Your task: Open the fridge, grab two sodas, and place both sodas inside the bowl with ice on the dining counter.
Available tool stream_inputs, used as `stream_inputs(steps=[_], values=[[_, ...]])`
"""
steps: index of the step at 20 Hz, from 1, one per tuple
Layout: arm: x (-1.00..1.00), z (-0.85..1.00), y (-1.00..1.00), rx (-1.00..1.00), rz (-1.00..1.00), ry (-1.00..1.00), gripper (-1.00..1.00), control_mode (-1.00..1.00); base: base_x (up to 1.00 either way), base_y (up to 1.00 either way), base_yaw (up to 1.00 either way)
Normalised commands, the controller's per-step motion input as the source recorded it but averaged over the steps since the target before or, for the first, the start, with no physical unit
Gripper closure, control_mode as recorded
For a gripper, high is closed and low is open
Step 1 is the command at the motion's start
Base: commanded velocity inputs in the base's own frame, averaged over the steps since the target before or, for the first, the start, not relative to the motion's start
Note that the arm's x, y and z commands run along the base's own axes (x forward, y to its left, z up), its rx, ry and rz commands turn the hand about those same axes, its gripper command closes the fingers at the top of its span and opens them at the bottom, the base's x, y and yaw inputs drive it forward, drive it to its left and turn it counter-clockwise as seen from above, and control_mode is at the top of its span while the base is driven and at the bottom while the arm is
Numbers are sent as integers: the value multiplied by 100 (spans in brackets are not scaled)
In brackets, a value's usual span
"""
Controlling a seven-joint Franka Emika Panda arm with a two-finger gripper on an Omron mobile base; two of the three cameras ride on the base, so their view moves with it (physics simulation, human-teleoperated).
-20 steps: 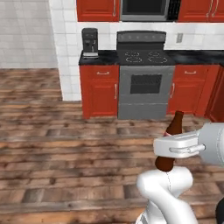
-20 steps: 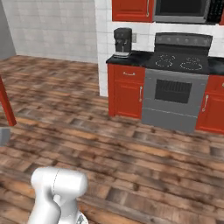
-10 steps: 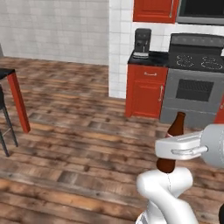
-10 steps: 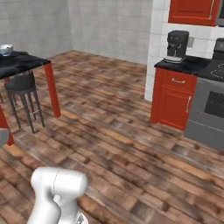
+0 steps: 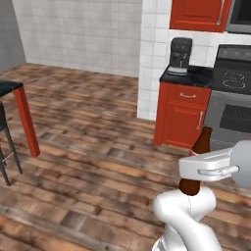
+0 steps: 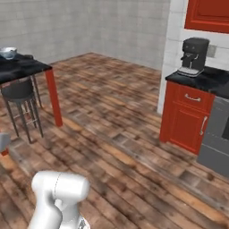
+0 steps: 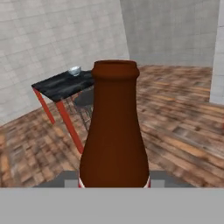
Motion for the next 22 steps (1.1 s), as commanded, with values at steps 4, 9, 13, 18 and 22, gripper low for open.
stream_inputs(steps=[4, 9, 13, 18, 22], values=[[0, 0, 0, 0, 0, 0, 100, 100, 100, -62, 25], [0, 0, 0, 0, 0, 0, 100, 100, 100, -56, 25], [0, 0, 0, 0, 0, 0, 100, 100, 100, -52, 25], [0, 0, 0, 0, 0, 0, 100, 100, 100, -45, 25], [0, 0, 0, 0, 0, 0, 100, 100, 100, -33, 26]])
